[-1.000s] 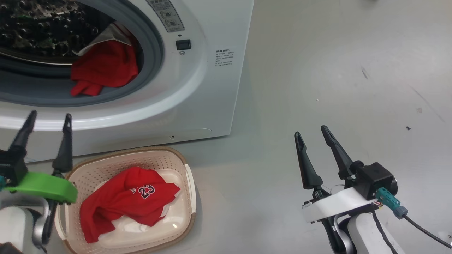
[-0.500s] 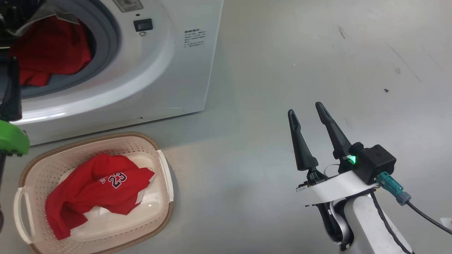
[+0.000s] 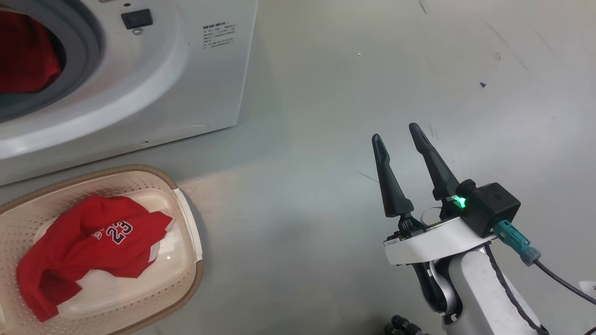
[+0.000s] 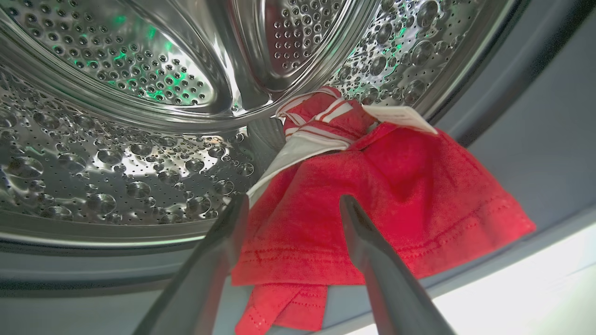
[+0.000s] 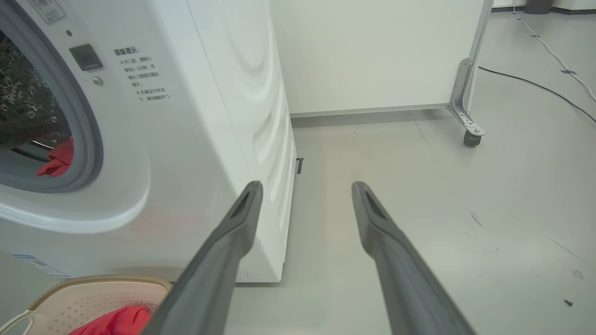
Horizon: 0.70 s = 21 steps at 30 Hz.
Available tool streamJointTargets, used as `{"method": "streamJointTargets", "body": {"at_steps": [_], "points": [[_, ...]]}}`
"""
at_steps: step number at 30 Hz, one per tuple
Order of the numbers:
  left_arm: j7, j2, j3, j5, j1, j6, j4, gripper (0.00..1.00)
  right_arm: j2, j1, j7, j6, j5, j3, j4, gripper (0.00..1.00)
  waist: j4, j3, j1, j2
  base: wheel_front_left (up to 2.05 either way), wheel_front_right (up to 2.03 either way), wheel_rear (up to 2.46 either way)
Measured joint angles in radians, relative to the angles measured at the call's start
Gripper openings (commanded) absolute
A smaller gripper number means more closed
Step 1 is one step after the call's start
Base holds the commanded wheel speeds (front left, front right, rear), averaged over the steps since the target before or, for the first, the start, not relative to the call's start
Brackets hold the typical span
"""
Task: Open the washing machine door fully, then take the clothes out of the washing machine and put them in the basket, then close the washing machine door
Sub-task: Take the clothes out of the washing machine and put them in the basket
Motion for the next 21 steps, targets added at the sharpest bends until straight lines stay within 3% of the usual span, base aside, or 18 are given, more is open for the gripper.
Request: {"method": "streamJointTargets", "body": {"at_steps": [11,21], "points": [[0.112,0.016,-0.039,-0.030,-0.132,-0.009,0.109,1.00,0.001,-0.030,0.000,-0.015,0.007,0.004,-0.014,1.00,-0.027,0.059,0.0000,0.0000,0.00,0.00,0.00],[0.151,0.047,-0.051,-0.013,-0.215,-0.009,0.194,1.00,0.001,-0.045,0.000,-0.025,0.006,0.010,-0.015,1.00,-0.033,0.078,0.0001,0.0000,0.00,0.00,0.00]]}}
